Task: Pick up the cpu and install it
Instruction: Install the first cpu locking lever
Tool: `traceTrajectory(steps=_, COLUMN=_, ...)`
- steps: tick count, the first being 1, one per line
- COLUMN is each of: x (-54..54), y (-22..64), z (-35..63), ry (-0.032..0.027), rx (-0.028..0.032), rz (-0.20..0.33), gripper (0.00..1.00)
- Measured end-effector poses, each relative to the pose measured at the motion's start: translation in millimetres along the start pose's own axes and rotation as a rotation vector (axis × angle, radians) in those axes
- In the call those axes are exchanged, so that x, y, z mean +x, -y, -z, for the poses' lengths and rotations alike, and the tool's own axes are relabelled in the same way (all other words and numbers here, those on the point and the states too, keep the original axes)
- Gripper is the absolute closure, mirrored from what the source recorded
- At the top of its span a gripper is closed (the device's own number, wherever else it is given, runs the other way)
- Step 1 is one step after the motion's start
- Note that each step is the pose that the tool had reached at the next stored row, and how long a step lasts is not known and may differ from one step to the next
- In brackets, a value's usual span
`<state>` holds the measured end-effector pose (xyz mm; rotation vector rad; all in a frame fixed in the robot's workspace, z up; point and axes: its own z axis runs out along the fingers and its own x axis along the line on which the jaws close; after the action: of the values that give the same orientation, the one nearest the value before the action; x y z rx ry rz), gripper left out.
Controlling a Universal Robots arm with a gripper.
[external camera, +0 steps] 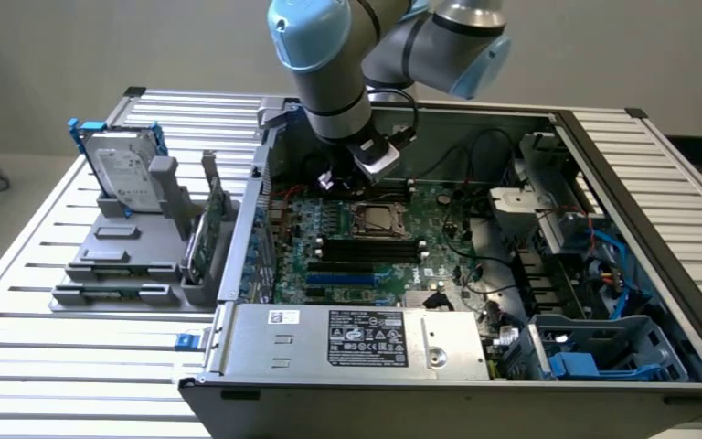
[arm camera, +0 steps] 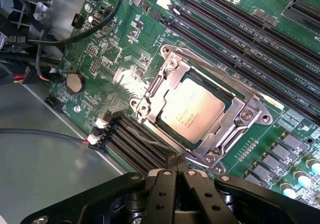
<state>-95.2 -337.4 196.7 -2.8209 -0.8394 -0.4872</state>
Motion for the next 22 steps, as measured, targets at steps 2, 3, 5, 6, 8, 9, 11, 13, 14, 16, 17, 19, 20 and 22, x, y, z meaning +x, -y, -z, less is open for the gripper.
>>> traceTrajectory(steps=2, x=0.7, y=-0.6, z=-0.6, ry=0.0001, rx=-0.0001, rz=0.000, gripper=0.89)
traceTrajectory(steps=3, x=1.0, y=-0.8, z=-0.9, ry=0.0001, rx=-0.0002, rz=0.000, gripper=0.89)
traceTrajectory(steps=5, x=1.4, y=-1.1, z=-1.5, ry=0.0004, rx=-0.0007, rz=0.000, gripper=0.89)
traceTrajectory(steps=6, x=1.7, y=-1.1, z=-1.8, ry=0.0007, rx=-0.0010, rz=0.000, gripper=0.89)
traceTrajectory(steps=8, x=2.2, y=-1.3, z=-2.5, ry=0.0008, rx=-0.0012, rz=0.000, gripper=0.89)
traceTrajectory(steps=9, x=2.4, y=-1.3, z=-2.8, ry=0.0010, rx=-0.0015, rz=0.000, gripper=0.89)
traceTrajectory(steps=11, x=3.0, y=-1.3, z=-3.4, ry=0.0013, rx=-0.0020, rz=0.001, gripper=0.89)
traceTrajectory(steps=13, x=3.5, y=-1.3, z=-4.1, ry=0.0016, rx=-0.0025, rz=0.001, gripper=0.89)
traceTrajectory(steps=14, x=3.8, y=-1.2, z=-4.4, ry=0.0018, rx=-0.0028, rz=0.001, gripper=0.89)
traceTrajectory(steps=16, x=4.3, y=-1.3, z=-5.0, ry=0.0020, rx=-0.0031, rz=0.001, gripper=0.89)
traceTrajectory(steps=17, x=4.5, y=-1.3, z=-5.2, ry=0.0021, rx=-0.0034, rz=0.001, gripper=0.89)
traceTrajectory(steps=19, x=4.9, y=-1.3, z=-5.7, ry=0.0024, rx=-0.0039, rz=0.001, gripper=0.89)
traceTrajectory(steps=20, x=5.1, y=-1.3, z=-5.9, ry=0.0025, rx=-0.0041, rz=0.000, gripper=0.89)
traceTrajectory(steps=22, x=5.5, y=-1.4, z=-6.4, ry=0.0030, rx=-0.0048, rz=0.000, gripper=0.89)
